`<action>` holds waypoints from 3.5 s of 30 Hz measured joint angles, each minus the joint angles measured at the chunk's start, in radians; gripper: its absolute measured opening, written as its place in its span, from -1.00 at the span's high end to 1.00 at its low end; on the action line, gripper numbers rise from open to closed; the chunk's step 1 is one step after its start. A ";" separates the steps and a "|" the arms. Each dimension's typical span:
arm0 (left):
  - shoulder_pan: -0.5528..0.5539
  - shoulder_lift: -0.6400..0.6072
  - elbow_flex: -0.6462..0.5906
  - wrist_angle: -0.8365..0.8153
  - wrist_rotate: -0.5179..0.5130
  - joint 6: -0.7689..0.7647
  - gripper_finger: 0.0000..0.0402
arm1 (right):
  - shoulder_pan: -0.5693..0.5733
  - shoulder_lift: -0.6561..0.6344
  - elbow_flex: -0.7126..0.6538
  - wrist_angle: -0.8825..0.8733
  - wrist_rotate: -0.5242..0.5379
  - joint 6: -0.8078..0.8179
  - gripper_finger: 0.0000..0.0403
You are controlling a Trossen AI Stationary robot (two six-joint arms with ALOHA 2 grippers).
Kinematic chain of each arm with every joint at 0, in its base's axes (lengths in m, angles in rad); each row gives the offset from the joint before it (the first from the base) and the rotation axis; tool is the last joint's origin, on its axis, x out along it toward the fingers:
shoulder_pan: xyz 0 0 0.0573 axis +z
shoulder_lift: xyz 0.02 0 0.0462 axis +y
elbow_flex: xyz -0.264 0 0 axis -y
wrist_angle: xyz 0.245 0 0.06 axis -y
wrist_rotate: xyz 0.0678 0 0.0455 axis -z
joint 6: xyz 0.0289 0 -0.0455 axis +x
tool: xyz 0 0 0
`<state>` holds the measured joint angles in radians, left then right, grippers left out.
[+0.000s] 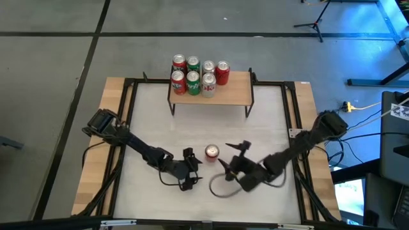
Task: Place canned beverage on shelf
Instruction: Put the red black soda can aligned with the other red black soda can on the shelf
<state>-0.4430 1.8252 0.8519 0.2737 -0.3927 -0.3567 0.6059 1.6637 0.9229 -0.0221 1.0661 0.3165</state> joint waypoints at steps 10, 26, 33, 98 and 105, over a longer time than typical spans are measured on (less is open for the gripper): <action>0.013 -0.002 0.000 -0.015 -0.060 0.007 -0.60 | -0.042 0.052 -0.002 0.100 -0.027 0.017 -0.78; 0.026 -0.002 0.000 -0.028 -0.062 0.002 -0.60 | -0.135 0.088 -0.002 0.300 -0.194 -0.138 -0.78; 0.026 -0.002 0.000 -0.029 -0.062 0.001 -0.60 | -0.194 0.088 -0.002 0.352 -0.248 -0.137 -0.78; 0.002 -0.002 0.000 -0.017 -0.062 0.000 -0.60 | -0.747 -0.418 0.116 -0.081 -0.746 -0.454 -0.51; 0.002 -0.002 0.000 -0.018 -0.063 0.001 -0.60 | -0.929 -0.403 0.116 -0.070 -0.887 -0.452 -0.51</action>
<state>-0.4408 1.8236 0.8516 0.2562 -0.4553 -0.3561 -0.3235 1.2605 1.0393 -0.0921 0.1795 -0.1355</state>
